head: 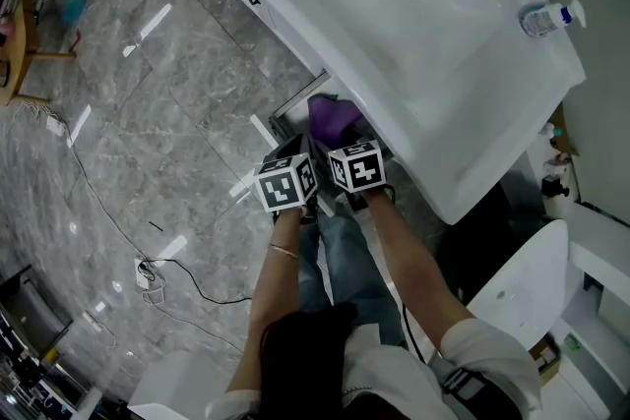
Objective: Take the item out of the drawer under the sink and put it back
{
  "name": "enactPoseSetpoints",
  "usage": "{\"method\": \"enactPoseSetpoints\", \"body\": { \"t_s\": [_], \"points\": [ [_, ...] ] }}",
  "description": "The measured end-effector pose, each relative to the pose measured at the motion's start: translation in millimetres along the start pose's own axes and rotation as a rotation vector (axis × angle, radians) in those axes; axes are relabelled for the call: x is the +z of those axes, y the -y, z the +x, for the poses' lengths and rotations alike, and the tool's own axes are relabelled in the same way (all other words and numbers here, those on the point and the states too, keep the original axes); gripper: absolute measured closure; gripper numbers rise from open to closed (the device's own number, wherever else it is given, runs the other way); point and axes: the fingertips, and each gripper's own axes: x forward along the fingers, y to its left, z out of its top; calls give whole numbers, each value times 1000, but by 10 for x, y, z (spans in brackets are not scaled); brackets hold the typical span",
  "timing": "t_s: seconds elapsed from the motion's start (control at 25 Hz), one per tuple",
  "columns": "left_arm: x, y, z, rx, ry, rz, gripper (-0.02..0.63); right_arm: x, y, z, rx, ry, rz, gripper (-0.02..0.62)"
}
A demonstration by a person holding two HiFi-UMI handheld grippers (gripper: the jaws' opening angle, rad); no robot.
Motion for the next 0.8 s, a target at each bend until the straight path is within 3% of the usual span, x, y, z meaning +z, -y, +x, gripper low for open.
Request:
{"method": "enactPoseSetpoints", "body": {
  "t_s": [0.24,0.8],
  "points": [
    [24,48,-118,-3,7,10,601,38,55,-285,-72,49,-22,308],
    [347,240,-731,-15,95,62,601,441,-472,-986,-23,164,-20,308]
  ]
}}
